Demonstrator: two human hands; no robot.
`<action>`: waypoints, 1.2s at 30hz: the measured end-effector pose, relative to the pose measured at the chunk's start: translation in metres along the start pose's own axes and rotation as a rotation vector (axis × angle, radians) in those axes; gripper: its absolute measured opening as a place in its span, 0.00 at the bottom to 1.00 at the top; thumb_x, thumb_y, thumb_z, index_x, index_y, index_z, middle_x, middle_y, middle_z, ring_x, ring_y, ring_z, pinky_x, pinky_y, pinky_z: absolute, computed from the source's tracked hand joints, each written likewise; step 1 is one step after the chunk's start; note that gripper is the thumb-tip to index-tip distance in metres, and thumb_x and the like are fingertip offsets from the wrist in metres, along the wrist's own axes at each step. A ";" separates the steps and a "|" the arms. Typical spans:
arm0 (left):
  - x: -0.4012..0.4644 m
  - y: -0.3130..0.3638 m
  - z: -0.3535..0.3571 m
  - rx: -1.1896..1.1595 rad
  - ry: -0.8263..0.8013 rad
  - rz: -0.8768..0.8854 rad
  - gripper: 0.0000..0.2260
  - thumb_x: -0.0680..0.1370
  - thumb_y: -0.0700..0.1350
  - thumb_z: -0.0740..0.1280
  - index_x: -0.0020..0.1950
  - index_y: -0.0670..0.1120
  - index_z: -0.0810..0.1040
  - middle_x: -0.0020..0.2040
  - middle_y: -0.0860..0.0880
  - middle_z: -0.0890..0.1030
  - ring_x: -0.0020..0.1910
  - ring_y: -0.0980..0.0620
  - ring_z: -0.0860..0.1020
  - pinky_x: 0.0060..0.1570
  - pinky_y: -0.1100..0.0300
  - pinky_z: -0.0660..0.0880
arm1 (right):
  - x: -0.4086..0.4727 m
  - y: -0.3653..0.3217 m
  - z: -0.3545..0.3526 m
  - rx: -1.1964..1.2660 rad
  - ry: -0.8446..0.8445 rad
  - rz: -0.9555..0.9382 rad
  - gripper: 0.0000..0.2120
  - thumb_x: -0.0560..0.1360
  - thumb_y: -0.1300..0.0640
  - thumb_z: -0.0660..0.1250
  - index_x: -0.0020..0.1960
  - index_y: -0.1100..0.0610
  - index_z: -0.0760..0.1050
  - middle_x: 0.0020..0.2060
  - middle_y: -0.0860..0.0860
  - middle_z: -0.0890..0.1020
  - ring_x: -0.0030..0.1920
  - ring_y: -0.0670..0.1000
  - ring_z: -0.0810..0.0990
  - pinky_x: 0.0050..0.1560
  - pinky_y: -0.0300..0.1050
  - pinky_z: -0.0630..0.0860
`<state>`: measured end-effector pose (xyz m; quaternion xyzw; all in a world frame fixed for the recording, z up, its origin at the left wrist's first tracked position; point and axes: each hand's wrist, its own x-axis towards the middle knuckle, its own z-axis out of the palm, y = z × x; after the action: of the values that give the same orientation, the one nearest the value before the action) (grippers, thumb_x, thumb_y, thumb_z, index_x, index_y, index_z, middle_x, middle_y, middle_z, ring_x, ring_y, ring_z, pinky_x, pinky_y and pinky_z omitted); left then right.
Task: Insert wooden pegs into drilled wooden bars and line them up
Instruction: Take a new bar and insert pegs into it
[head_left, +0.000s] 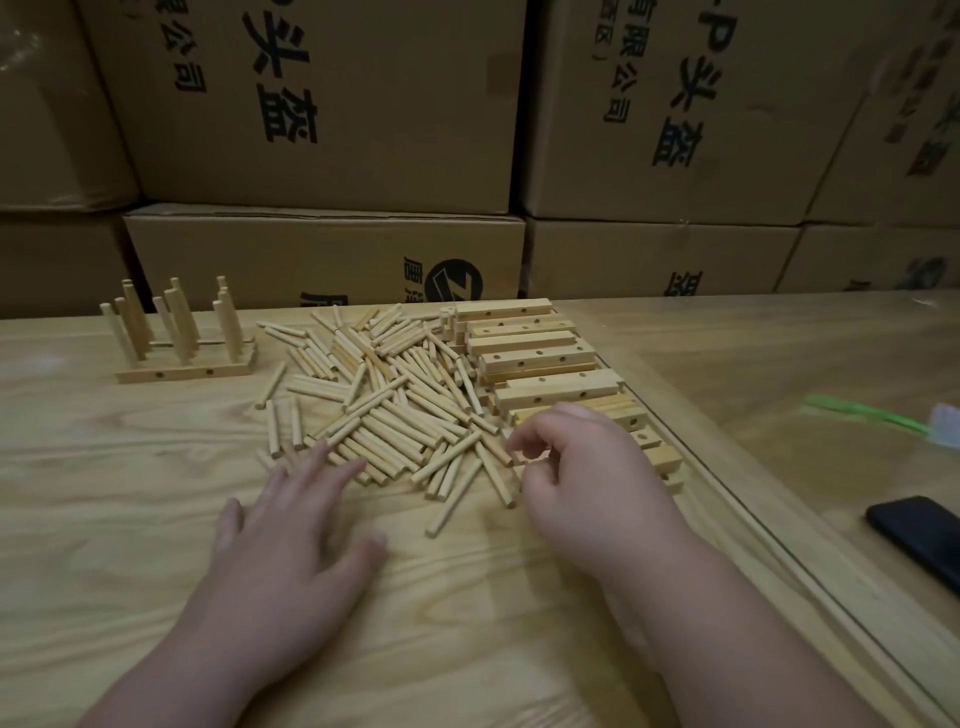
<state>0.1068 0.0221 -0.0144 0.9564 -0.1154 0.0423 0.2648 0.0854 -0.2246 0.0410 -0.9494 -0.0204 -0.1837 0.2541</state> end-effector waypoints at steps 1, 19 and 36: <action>0.000 0.000 0.003 0.101 -0.060 0.032 0.32 0.75 0.71 0.59 0.77 0.71 0.53 0.80 0.65 0.39 0.82 0.56 0.41 0.79 0.42 0.41 | 0.000 0.000 -0.005 -0.039 -0.036 0.007 0.15 0.73 0.57 0.61 0.54 0.43 0.79 0.48 0.37 0.75 0.54 0.42 0.73 0.56 0.44 0.76; -0.004 0.012 0.003 -0.556 0.568 0.277 0.24 0.78 0.38 0.53 0.63 0.62 0.76 0.65 0.56 0.81 0.40 0.59 0.86 0.62 0.65 0.74 | -0.003 0.013 -0.017 -0.212 -0.360 0.055 0.09 0.73 0.54 0.66 0.47 0.40 0.76 0.45 0.40 0.76 0.47 0.45 0.76 0.48 0.47 0.79; -0.003 0.014 0.000 -0.559 0.585 0.309 0.18 0.72 0.34 0.62 0.47 0.57 0.81 0.56 0.55 0.84 0.54 0.56 0.84 0.57 0.68 0.74 | -0.002 0.008 -0.014 -0.229 -0.421 0.095 0.09 0.74 0.48 0.68 0.51 0.41 0.84 0.41 0.39 0.84 0.41 0.42 0.81 0.45 0.46 0.83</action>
<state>0.1002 0.0106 -0.0081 0.7671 -0.1845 0.3178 0.5258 0.0799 -0.2386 0.0477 -0.9892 -0.0074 0.0294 0.1435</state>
